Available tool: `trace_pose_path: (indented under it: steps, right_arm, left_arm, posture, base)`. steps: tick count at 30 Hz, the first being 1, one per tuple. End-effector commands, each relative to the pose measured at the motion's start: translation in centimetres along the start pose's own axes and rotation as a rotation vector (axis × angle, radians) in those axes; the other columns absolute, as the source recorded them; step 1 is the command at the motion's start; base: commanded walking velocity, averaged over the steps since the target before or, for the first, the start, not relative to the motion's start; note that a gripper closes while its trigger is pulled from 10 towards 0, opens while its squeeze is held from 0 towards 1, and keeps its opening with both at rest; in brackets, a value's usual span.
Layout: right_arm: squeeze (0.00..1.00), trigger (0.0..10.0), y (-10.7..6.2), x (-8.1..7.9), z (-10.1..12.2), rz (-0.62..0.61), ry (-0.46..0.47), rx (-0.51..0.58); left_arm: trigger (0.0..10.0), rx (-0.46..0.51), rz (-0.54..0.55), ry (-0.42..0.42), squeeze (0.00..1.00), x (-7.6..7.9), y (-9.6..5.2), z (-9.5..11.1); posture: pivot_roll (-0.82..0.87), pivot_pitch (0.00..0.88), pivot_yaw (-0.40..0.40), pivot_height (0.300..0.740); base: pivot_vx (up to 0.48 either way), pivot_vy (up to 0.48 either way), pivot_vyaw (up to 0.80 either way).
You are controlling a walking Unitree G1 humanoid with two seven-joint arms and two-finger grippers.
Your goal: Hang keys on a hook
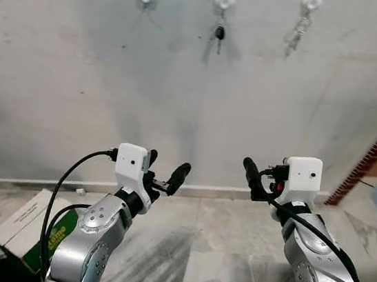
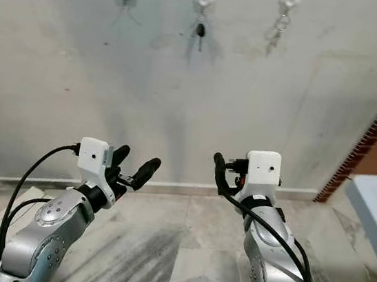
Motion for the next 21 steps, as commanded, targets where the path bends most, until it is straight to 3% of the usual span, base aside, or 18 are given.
trace_pose_path:
  steps: [1,8,21]
  right_arm:
    - [0.0,10.0,0.09,-0.37,0.57,0.012,0.0,0.022]
    - [0.0,10.0,0.11,-0.42,0.53,0.013,-0.001,0.023]
    - [0.0,10.0,0.13,-0.6,0.5,0.016,0.004,0.025]
  left_arm:
    - [10.0,-0.015,0.02,0.0,0.0,-0.45,-0.16,-0.19]
    - [10.0,-0.013,0.016,0.006,0.0,-0.53,-0.15,-0.18]
    - [10.0,-0.015,0.017,0.012,0.0,-0.66,-0.3,-0.14]
  posture:
    - [-0.1,0.0,0.089,0.74]
    - [-0.1,0.0,0.09,0.74]
    - [-0.09,0.0,0.092,0.74]
  base:
    - [0.0,0.0,0.0]
    - [0.0,0.0,0.0]
    - [-0.301,0.0,0.0]
Point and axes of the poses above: a point about 5 cm out from each wrist's last joint towards the gripper, its own y axis pointing out of the wrist towards the gripper, its own z axis along the axis of the wrist's last joint, x = y × z, the point moved 2 cm from there along y, pointing out of the wrist towards the gripper, and after that the axes turned 7 degrees about y, right-handed, at the moved point
